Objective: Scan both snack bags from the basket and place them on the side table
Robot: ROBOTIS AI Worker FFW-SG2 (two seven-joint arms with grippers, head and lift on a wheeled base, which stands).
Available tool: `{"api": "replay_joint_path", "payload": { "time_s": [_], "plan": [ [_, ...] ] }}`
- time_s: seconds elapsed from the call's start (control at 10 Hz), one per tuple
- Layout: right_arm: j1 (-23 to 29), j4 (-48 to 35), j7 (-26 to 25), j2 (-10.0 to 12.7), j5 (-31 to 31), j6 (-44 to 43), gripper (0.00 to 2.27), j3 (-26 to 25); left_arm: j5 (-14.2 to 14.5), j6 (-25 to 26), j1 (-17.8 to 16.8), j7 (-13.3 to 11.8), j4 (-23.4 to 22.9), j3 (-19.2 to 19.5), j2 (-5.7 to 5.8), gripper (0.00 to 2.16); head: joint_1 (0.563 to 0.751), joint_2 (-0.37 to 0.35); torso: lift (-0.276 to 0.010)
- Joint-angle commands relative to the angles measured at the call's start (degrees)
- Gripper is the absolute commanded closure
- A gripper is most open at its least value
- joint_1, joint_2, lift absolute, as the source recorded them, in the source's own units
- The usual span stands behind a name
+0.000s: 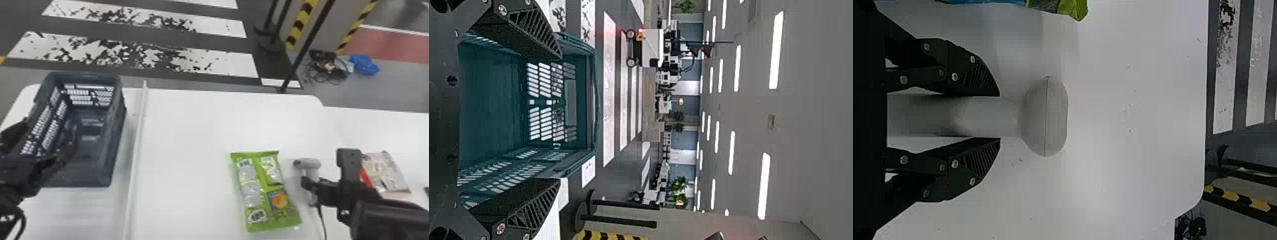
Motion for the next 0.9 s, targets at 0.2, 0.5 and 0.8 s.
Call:
{"api": "replay_joint_path", "payload": {
  "time_s": [0.2,0.5,0.8],
  "plan": [
    [1.37,-3.79,-0.97,0.52,-0.82,-0.09,2.26,0.01,0.0,0.14,0.05,0.0,0.05,0.26,-0.18,0.12,0.695,-0.195,-0.075],
    [9.19,-17.32,-3.08,2.63,0.15,0.26,2.26,3.61,0.0,0.14,0.32,0.08,-0.3,0.44,-0.27,0.12,0.695,-0.179,-0.075],
    [15.35,-27.52,-4.31,3.15,7.8,2.72,2.26,13.89,-0.09,0.49,0.32,0.26,-0.39,0.26,-0.27,0.12,0.695,-0.111,-0.075]
  ]
}}
